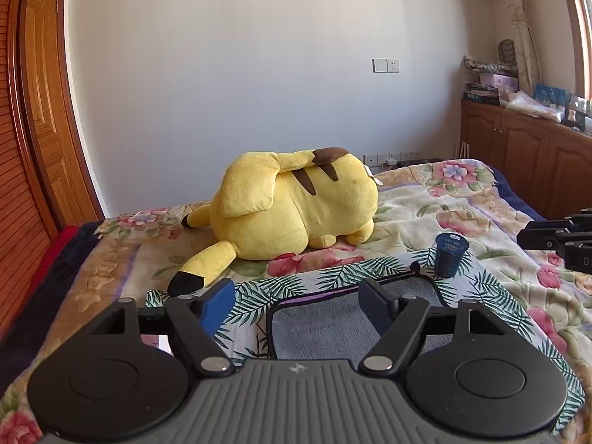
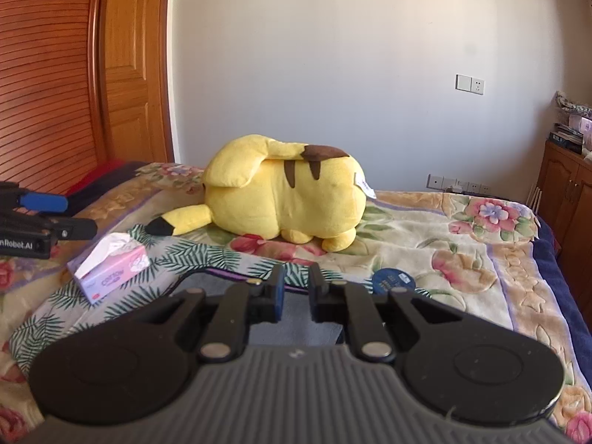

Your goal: Fold towel

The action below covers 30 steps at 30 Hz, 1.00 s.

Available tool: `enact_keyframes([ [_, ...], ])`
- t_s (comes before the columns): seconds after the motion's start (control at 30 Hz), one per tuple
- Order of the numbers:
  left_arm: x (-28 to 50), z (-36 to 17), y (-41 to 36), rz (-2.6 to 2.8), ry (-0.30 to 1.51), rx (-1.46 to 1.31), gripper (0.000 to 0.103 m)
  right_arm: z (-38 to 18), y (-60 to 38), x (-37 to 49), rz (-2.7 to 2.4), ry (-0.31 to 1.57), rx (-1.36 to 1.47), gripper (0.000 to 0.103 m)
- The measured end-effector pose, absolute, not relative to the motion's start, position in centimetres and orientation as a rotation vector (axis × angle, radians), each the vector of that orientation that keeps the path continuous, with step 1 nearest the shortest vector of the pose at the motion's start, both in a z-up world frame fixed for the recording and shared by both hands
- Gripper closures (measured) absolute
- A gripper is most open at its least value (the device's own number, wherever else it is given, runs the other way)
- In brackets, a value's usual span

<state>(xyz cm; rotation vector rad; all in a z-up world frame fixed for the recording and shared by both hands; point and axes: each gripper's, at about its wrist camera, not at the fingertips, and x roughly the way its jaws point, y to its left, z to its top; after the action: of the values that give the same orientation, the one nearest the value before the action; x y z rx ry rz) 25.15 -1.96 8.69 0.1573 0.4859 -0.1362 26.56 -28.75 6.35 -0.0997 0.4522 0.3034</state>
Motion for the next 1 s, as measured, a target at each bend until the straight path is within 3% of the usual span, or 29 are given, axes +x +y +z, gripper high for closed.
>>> enact_keyframes([
  [0.1,23.9,9.6,-1.7,-0.141,0.472,0.159,0.036,6.5,-28.6,25.6,0.301,0.461,-0.092,0.087],
  [0.17,23.0,10.3,-1.7,-0.149,0.460,0.157,0.033,6.6,-28.6,24.9,0.296,0.459,-0.087,0.072],
  [0.2,22.6,10.6,-1.6,-0.149,0.457,0.156,0.031,6.7,-28.6,24.6,0.293,0.456,-0.082,0.056],
  [0.23,22.2,10.9,-1.6,-0.150,0.456,0.156,0.030,6.9,-28.7,24.3,0.292,0.454,-0.072,0.051],
  [0.37,20.5,12.4,-1.7,-0.164,0.450,0.169,0.028,7.4,-28.9,23.2,0.276,0.461,-0.052,0.050],
  [0.47,18.9,13.6,-1.5,-0.159,0.424,0.169,0.023,8.0,-29.0,22.1,0.257,0.451,-0.063,0.040],
  [0.57,17.4,14.7,-1.0,-0.158,0.405,0.137,0.020,8.8,-29.3,21.1,0.247,0.436,-0.052,0.021],
  [0.63,16.5,15.2,-0.8,-0.160,0.397,0.122,0.017,9.2,-29.5,20.4,0.234,0.417,-0.050,0.000],
  [1.0,12.3,16.2,0.0,-0.152,0.388,0.129,0.017,10.8,-29.6,18.1,0.216,0.400,-0.061,0.000],
])
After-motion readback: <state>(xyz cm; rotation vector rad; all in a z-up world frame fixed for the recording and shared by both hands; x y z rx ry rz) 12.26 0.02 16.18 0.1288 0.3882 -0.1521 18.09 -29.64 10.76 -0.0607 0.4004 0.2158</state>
